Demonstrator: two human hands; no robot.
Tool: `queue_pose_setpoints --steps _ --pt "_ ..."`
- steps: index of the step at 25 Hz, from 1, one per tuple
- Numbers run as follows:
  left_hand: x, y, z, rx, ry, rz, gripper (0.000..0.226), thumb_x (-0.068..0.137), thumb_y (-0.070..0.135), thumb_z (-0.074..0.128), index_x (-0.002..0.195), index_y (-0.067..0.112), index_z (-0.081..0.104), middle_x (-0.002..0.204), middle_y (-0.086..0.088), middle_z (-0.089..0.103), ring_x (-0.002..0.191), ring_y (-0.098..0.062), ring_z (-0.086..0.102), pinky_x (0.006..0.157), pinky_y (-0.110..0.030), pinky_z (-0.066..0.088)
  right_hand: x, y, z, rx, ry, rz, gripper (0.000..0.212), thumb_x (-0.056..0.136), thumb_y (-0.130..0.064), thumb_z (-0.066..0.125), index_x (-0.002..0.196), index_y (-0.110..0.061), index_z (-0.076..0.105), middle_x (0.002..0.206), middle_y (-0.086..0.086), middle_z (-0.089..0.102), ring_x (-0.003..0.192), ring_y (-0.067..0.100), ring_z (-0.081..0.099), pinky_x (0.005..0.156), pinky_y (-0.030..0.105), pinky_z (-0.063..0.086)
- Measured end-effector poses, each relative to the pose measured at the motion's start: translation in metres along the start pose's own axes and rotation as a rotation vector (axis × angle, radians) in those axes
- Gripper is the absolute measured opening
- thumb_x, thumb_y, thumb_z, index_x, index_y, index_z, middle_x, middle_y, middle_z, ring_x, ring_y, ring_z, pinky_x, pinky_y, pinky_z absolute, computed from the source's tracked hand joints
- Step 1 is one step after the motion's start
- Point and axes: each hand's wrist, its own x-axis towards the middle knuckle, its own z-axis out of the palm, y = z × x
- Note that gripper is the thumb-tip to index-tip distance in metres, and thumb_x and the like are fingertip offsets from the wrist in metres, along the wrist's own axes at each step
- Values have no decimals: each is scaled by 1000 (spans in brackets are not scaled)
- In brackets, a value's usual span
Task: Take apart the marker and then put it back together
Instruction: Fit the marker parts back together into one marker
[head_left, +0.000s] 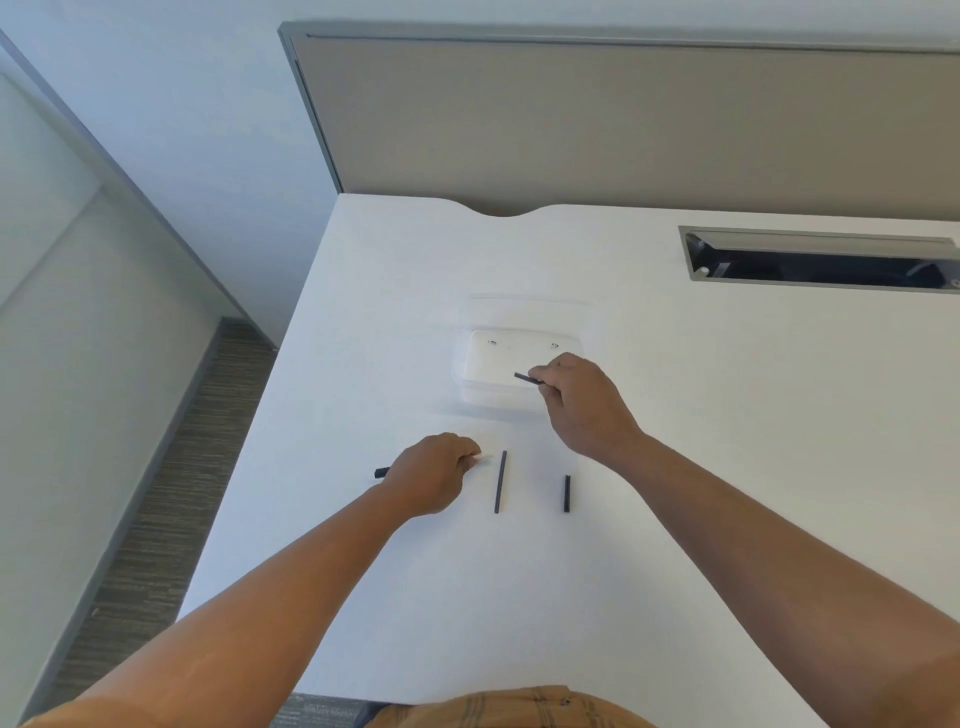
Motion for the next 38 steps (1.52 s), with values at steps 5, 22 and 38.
queue_pose_setpoints --steps 5,22,38 --pt "18 -2 -7 -237 -82 -146 17 101 25 51 91 19 63 92 -2 65 82 -21 56 72 -31 44 53 1 -10 -109 -122 75 28 93 -7 47 97 -17 73 95 7 68 88 31 62 76 42 54" --pt "31 -4 -18 -529 -187 -302 28 90 3 51 81 25 66 109 -5 73 102 -20 65 80 -26 47 114 14 22 -230 -513 184 22 80 -1 67 85 -23 71 105 4 73 96 29 68 79 36 58" --pt "4 7 -11 -568 -34 -275 24 97 9 48 83 19 66 91 4 67 81 -15 55 66 -23 40 0 -27 24 65 217 -85 14 91 -16 63 101 -18 71 95 -4 69 64 12 57 63 32 52"
